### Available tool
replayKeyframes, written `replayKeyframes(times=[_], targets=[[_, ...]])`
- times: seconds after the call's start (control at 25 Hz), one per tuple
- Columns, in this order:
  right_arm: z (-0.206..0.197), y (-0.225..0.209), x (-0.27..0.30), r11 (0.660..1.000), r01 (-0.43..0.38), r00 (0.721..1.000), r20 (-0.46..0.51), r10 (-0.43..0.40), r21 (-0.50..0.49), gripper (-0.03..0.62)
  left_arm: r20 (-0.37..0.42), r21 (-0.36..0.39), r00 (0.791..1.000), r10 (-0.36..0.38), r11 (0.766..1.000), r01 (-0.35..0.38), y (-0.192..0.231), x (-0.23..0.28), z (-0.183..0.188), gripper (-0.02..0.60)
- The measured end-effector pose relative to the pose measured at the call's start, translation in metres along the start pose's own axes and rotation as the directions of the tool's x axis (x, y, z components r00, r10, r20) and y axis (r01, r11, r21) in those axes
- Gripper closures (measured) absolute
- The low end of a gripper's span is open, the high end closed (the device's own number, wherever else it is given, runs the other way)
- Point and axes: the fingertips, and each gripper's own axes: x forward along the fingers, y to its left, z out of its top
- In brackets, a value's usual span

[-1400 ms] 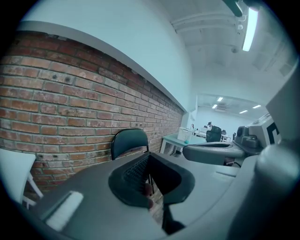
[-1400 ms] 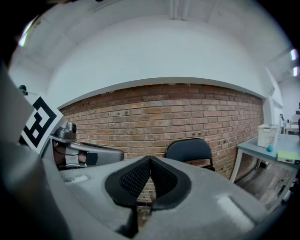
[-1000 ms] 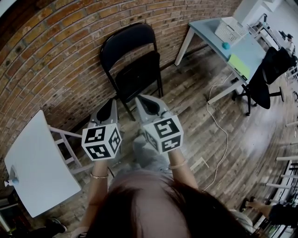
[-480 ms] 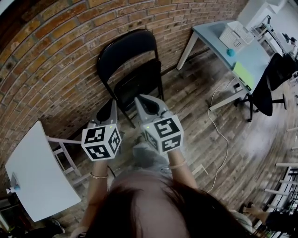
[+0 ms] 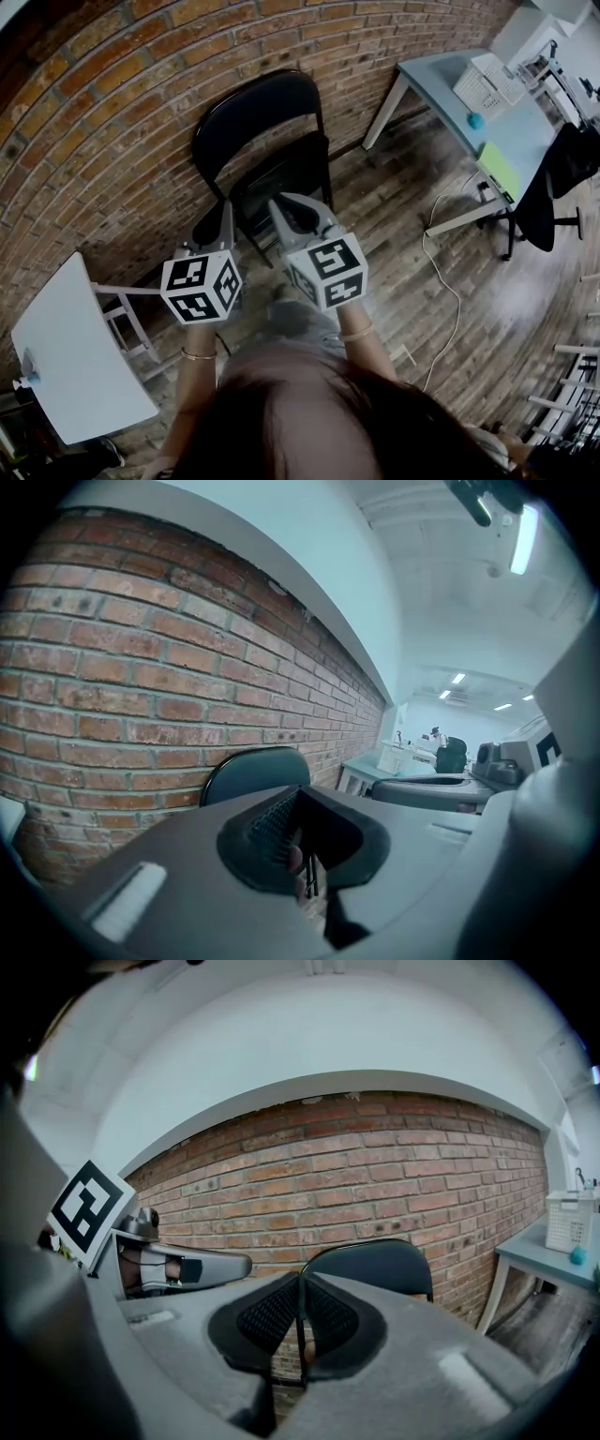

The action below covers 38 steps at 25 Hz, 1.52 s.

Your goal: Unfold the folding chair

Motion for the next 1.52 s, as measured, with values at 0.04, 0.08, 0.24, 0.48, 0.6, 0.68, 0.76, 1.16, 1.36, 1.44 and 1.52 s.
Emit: replayKeyframes(times=[0.04,0.08,0.24,0.48,0.6,0.68,0.76,1.16,1.36,1.44,1.52], targets=[[0.001,-0.004,0.003,1.0,-0.003,1.0,0.0,0.003,-0.001,0.58,0.001,-0.001,1.0,0.003,1.0,-0.003,0.0,0.005,0.001,0.581],[0.001,-0.008,0.006,1.0,-0.008,1.0,0.0,0.008,-0.002,0.58,0.001,-0.002,1.0,0.007,1.0,-0.007,0.0,0.009,0.002,0.581],[0.002,-0.022,0.015,1.0,-0.027,1.0,-0.005,0.027,-0.003,0.58,0.002,0.002,1.0,0.03,1.0,-0.03,-0.001,0.023,0.004,0.581],[0.0,-0.034,0.025,0.999,-0.051,0.999,-0.013,0.051,0.001,0.58,0.014,-0.01,0.999,0.052,0.999,-0.052,0.002,0.033,0.009,0.581],[0.0,-0.036,0.03,0.998,-0.064,0.998,-0.017,0.064,0.002,0.579,0.023,-0.017,0.998,0.067,0.998,-0.066,0.006,0.035,0.011,0.581],[-0.001,-0.037,0.032,0.997,-0.072,0.997,-0.021,0.072,0.003,0.576,0.025,-0.02,0.997,0.075,0.997,-0.075,0.008,0.036,0.012,0.581],[-0.002,-0.04,0.034,0.997,-0.075,0.997,-0.024,0.075,0.008,0.574,0.021,-0.018,0.996,0.083,0.996,-0.083,0.01,0.038,0.012,0.581],[-0.003,-0.053,0.055,0.998,-0.061,0.998,-0.035,0.061,0.013,0.573,0.02,-0.016,0.995,0.097,0.995,-0.097,0.03,0.057,0.018,0.581],[-0.006,-0.065,0.066,0.999,-0.033,0.998,-0.049,0.034,0.021,0.569,0.01,-0.008,0.995,0.101,0.995,-0.101,0.045,0.071,0.023,0.581],[-0.007,-0.07,0.072,0.999,-0.022,0.998,-0.052,0.023,0.026,0.569,0.005,-0.001,0.995,0.098,0.995,-0.098,0.051,0.077,0.025,0.581],[-0.007,-0.073,0.078,0.999,-0.015,0.998,-0.057,0.017,0.03,0.569,-0.002,0.004,0.996,0.092,0.996,-0.092,0.057,0.084,0.026,0.581]])
